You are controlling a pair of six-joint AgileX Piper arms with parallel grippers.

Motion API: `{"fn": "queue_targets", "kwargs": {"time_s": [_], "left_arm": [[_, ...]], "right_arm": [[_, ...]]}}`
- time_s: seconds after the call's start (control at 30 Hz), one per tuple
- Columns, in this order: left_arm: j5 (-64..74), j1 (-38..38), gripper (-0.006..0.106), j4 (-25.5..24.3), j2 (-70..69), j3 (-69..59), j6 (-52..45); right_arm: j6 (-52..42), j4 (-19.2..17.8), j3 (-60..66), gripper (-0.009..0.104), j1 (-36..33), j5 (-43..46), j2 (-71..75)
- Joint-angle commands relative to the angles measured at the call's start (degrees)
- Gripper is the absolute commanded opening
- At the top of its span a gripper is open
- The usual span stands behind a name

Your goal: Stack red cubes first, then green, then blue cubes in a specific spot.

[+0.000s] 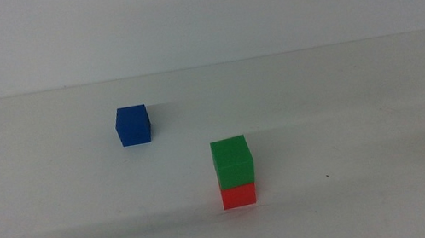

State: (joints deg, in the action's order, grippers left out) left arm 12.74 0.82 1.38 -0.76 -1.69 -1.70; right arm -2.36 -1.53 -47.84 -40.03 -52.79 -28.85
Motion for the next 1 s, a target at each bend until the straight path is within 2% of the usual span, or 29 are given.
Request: {"fn": "queue_targets", "kwargs": {"time_s": [0.0, 0.1, 0.4, 0.47, 0.53, 0.67, 0.97], "left_arm": [[-4.77, -0.02, 0.091, -2.39, -1.17, 0.18, 0.07], [-4.77, 0.11, 0.091, -4.97, -1.17, 0.18, 0.07], [-2.28, 0.11, 0.091, -5.23, -1.17, 0.18, 0.07], [0.87, 0.11, 0.091, -4.78, -1.06, 0.32, 0.16], [3.3, 0.8, 0.091, -2.01, 0.89, 1.57, 0.34], [11.04, 2.11, 0.091, 4.46, 14.21, 11.72, 0.22], [29.32, 4.02, 0.091, -0.51, 46.76, 40.03, 0.04]], "right_arm": [[-0.56, -0.68, -1.33, 0.091, 0.22, 3.99, -0.69], [-0.56, -0.77, -1.33, 0.091, 0.22, 3.99, -0.69], [-0.44, -0.95, -1.33, 0.091, 0.22, 3.99, -0.62], [-0.44, -0.95, -1.33, 0.091, 0.22, 3.99, -0.62], [-0.49, -0.95, -1.33, 0.091, 0.22, 3.99, -0.62], [-0.42, -0.95, -1.33, 0.091, 0.22, 3.99, -0.62], [-0.41, -0.9, -1.33, 0.091, 0.22, 3.99, -0.62]]}}
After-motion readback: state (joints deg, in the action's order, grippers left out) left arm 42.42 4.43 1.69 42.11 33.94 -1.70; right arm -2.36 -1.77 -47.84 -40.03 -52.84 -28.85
